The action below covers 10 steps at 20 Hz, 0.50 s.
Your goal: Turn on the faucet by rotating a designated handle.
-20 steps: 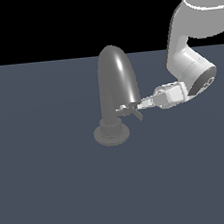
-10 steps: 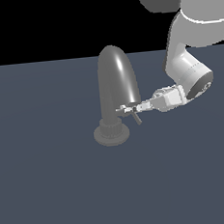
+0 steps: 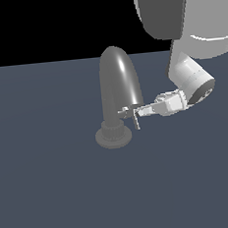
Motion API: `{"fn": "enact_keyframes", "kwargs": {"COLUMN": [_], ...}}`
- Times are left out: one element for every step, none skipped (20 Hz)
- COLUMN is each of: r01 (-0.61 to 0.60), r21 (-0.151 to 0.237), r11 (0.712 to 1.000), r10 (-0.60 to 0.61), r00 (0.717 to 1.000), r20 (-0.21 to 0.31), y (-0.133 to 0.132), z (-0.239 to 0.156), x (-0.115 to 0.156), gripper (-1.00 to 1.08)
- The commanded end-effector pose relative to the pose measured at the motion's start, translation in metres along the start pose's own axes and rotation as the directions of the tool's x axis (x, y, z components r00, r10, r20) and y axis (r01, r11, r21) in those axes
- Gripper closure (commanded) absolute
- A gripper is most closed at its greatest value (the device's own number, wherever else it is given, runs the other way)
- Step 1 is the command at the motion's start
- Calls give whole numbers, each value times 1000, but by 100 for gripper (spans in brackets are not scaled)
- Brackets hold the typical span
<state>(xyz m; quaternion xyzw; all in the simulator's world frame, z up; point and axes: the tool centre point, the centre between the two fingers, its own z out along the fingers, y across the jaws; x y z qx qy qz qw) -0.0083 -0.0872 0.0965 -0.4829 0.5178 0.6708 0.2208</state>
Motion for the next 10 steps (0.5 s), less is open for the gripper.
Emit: {"fn": "enact_keyframes", "kwargs": {"r01": [-37, -39, -41, -43, -46, -48, -50, -51, -53, -53], "r21": [15, 15, 15, 15, 16, 16, 16, 17, 17, 17], "r11": [999, 999, 999, 999, 999, 999, 999, 999, 998, 998], "r10": [37, 39, 41, 43, 45, 47, 49, 51, 53, 53], "r00": [999, 999, 999, 999, 999, 999, 999, 999, 999, 999], "r20": [7, 8, 8, 9, 10, 11, 11, 12, 13, 13], "y": [-19, -21, -22, -24, -26, -28, -30, -31, -33, -33], "z": [8, 8, 8, 8, 8, 8, 8, 8, 8, 8], "x": [32, 34, 36, 38, 40, 42, 44, 46, 48, 48], "gripper": [108, 108, 108, 108, 108, 108, 108, 108, 108, 108]}}
